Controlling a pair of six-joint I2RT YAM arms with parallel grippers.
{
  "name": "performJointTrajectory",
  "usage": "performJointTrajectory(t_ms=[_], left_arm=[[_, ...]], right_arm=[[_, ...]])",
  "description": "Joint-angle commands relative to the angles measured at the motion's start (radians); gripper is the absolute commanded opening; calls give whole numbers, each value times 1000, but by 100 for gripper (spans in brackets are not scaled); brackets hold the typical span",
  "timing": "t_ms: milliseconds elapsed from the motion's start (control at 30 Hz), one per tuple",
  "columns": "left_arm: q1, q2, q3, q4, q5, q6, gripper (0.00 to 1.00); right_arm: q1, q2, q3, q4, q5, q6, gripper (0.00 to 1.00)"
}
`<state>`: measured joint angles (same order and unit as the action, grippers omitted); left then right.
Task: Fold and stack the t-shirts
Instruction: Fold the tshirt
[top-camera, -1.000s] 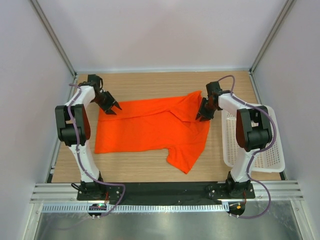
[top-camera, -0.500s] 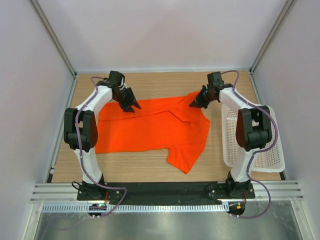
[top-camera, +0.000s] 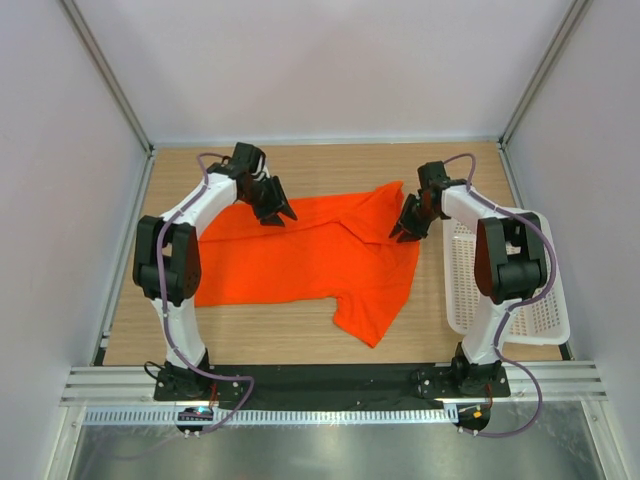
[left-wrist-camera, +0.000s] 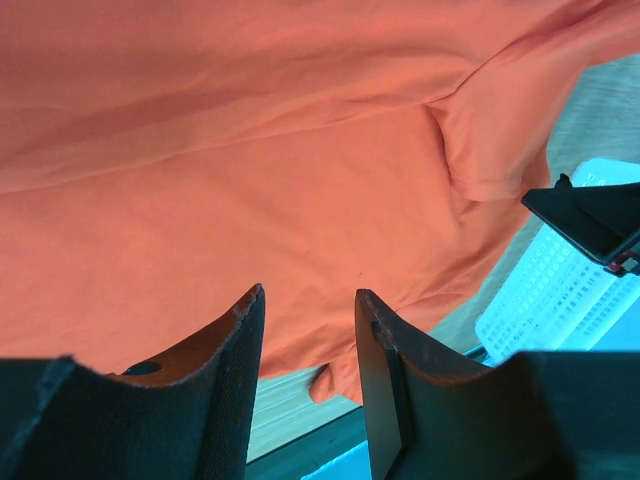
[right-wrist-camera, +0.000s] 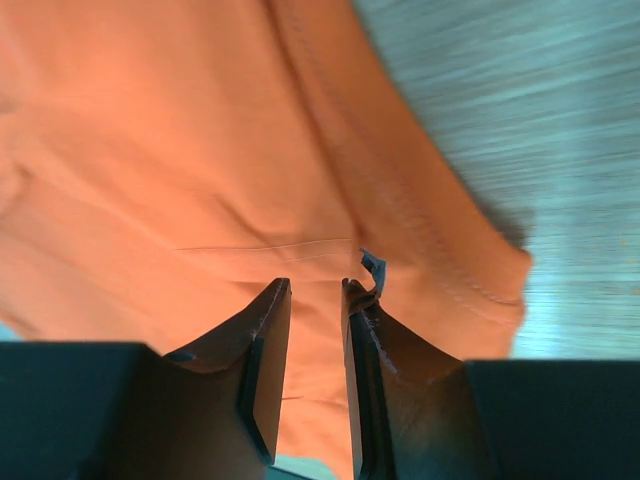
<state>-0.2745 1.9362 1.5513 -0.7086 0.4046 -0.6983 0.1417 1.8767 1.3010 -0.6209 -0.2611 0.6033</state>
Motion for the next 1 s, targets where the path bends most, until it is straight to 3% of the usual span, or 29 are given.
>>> performJointTrajectory(t_ms=[0,433,600,967], left_arm=[[0,-3,6,-17,22,25,42],[-2,20,23,-35,20,43,42],[-2,6,4,-35,13,48,42],[0,-14,-23,-32,8,46,42]], right_arm=[[-4,-59,-23,-8,78,-94,34],[-4,-24,-74,82,63,-85,35],[-2,-17,-45,76,65,-77,26],[-4,15,-31,90,48,-65,29]])
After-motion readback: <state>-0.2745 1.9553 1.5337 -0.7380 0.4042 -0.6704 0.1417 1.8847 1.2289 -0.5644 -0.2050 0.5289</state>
